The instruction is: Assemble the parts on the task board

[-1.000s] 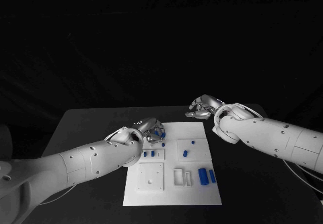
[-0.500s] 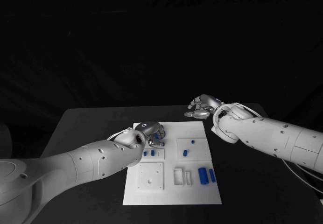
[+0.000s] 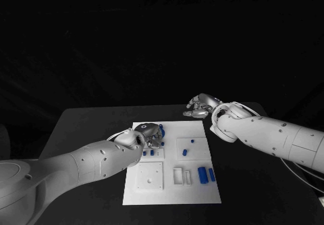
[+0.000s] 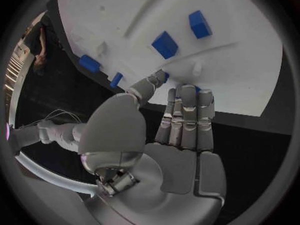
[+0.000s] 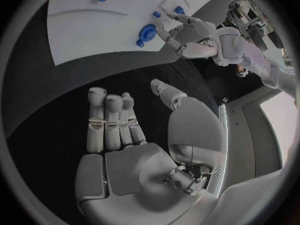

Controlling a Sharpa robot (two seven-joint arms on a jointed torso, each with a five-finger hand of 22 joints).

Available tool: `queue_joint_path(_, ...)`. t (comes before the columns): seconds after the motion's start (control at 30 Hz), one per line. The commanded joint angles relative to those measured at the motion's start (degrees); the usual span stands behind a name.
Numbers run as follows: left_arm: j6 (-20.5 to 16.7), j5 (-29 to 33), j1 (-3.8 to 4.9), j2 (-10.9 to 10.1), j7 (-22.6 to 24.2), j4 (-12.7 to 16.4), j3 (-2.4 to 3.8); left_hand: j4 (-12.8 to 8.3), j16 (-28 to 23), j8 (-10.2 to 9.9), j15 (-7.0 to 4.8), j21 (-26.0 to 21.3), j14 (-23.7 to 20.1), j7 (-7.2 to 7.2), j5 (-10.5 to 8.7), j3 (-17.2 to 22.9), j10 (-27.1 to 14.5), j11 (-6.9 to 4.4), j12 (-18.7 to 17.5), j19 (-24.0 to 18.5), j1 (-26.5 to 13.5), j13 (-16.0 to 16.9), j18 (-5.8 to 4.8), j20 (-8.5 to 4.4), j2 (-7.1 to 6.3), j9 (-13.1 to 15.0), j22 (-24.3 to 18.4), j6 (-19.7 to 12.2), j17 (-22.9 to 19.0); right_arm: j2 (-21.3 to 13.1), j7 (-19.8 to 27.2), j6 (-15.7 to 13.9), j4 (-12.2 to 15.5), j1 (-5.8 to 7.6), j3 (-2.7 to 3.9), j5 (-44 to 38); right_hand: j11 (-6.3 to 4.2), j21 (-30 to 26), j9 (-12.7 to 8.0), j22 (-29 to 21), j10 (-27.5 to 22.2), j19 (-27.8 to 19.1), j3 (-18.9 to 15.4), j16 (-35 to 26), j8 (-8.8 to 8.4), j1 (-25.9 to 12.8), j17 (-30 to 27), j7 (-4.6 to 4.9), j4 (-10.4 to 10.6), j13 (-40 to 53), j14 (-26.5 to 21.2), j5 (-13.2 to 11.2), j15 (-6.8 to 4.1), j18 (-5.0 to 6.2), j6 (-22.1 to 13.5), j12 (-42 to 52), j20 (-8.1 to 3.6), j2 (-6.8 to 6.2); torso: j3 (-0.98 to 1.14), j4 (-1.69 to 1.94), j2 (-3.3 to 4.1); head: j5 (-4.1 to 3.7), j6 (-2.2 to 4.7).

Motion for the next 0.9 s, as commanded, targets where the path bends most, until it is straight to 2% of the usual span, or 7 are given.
queue_joint_path(0.03,0.51,-0.55,-0.07,0.35,0.14,0.04,0.02,0.46,0.42,-0.25,-0.21,0.47,0.42,0.01,-0.05,-0.08,0.25,0.49,-0.43,0.46,0.41,-0.1,3.99,-0.01,0.38,-0.17,0.16,0.35,0.17,0.14,0.8,0.01,0.02,-0.01,0.02,0.05,0.06,-1.36,-0.05,0.18,-0.57,-1.13,0.57,-1.55,-0.15,-0.28,-0.85,0.22,0.07,-1.36,-0.84,0.25,0.02,3.97,-0.35,-1.2,0.43,0.23,0.02,0.04,-0.04,-0.09,-0.1)
queue_joint_path(0.3,1.12,-0.21,-0.09,0.48,0.41,-0.14,0.03,0.48,1.56,-0.04,-0.59,1.05,0.93,-0.11,0.09,-0.26,1.73,0.09,-0.51,0.95,0.67,-0.25,4.16,-0.29,0.96,-0.58,0.59,0.66,0.8,0.24,0.87,0.03,-0.02,-0.01,0.02,0.08,0.1,-2.33,-0.04,-0.23,-0.42,-1.19,0.53,-2.55,-0.11,-0.25,-1.48,0.25,-0.04,-2.53,-0.69,0.24,0.07,3.97,-0.54,-1.77,0.87,0.24,0.07,0.09,-0.11,-0.27,-0.35)
queue_joint_path(0.43,1.28,-0.05,-0.41,0.68,0.71,-0.51,0.03,0.5,2.14,0.36,-0.85,1.31,0.99,-0.24,0.1,-0.39,2.68,-0.19,-0.51,1.09,0.68,-0.3,4.17,-0.46,1.4,-0.74,0.81,1.33,1.13,0.3,1.11,0.03,-0.09,-0.01,0.02,0.19,0.12,-2.98,-0.03,-0.45,-0.46,-1.44,0.55,-3.19,-0.05,-0.28,-1.82,0.27,-0.07,-3.12,-0.84,0.23,0.1,3.97,-0.58,-2.02,1.1,0.22,0.09,0.11,-0.11,-0.32,-0.46)
queue_joint_path(0.57,1.97,1.4,-0.81,0.85,1.84,-0.91,0.03,0.54,2.35,0.58,-1.0,1.42,0.99,-0.39,0.1,-0.43,3.18,-0.34,-0.52,1.14,0.64,-0.33,4.15,-0.56,1.79,-0.82,0.91,1.73,1.25,0.5,1.33,-0.02,-0.06,-0.01,0.02,0.35,0.24,-5.36,0.02,-1.36,-0.94,-3.01,0.83,-5.98,0.06,-0.47,-3.23,0.38,-0.02,-5.2,-1.8,0.25,0.25,3.97,-0.74,-3.71,2.1,0.22,0.08,0.07,-0.1,-0.34,-0.55)
queue_joint_path(0.7,1.92,1.91,-1.1,1.04,2.43,-1.16,0.03,0.54,2.38,0.61,-1.03,1.45,0.98,-0.42,0.11,-0.43,3.28,-0.37,-0.52,1.15,0.65,-0.34,4.15,-0.59,1.87,-0.84,0.93,1.8,1.27,0.64,1.48,0.12,-0.1,-0.01,0.02,0.49,0.32,-6.15,0.04,-1.67,-1.21,-3.58,0.9,-6.94,0.11,-0.54,-3.69,0.45,-0.03,-5.89,-2.18,0.27,0.36,3.97,-0.79,-4.34,2.44,0.19,0.08,-0.02,-0.07,-0.45,-0.62)
queue_joint_path(0.73,1.83,2.02,-1.14,1.07,2.49,-1.17,0.03,0.8,2.52,0.72,-1.09,1.48,1.06,-0.48,0.18,-0.37,3.53,-0.44,-0.52,1.17,0.49,-0.35,4.1,-0.62,2.66,-0.89,0.95,1.99,1.33,0.68,1.51,0.12,-0.11,-0.01,0.02,0.51,0.69,-8.58,0.08,-2.63,-3.23,-6.25,1.54,-9.84,0.15,-0.78,-5.01,0.71,0.04,-7.36,-4.44,0.42,0.84,3.33,-0.89,-6.54,3.15,0.15,0.07,0.02,-0.08,-0.46,-0.66)
queue_joint_path(0.9,1.32,2.42,-1.19,1.26,2.72,-1.3,0.03,0.74,2.65,0.69,-1.13,1.52,1.11,-0.49,0.2,-0.41,3.58,-0.46,-0.66,1.17,0.47,-0.42,4.1,-0.69,2.93,-1.0,0.99,1.95,1.39,0.77,1.58,0.14,-0.19,-0.01,0.02,0.58,1.12,-12.22,0.29,-4.54,-3.56,-7.27,1.39,-14.34,0.47,-0.87,-7.08,1.08,-0.26,-10.7,-4.12,0.26,1.38,3.38,-1.16,-8.77,4.6,0.24,0.07,0.15,-0.14,-0.6,-0.8)
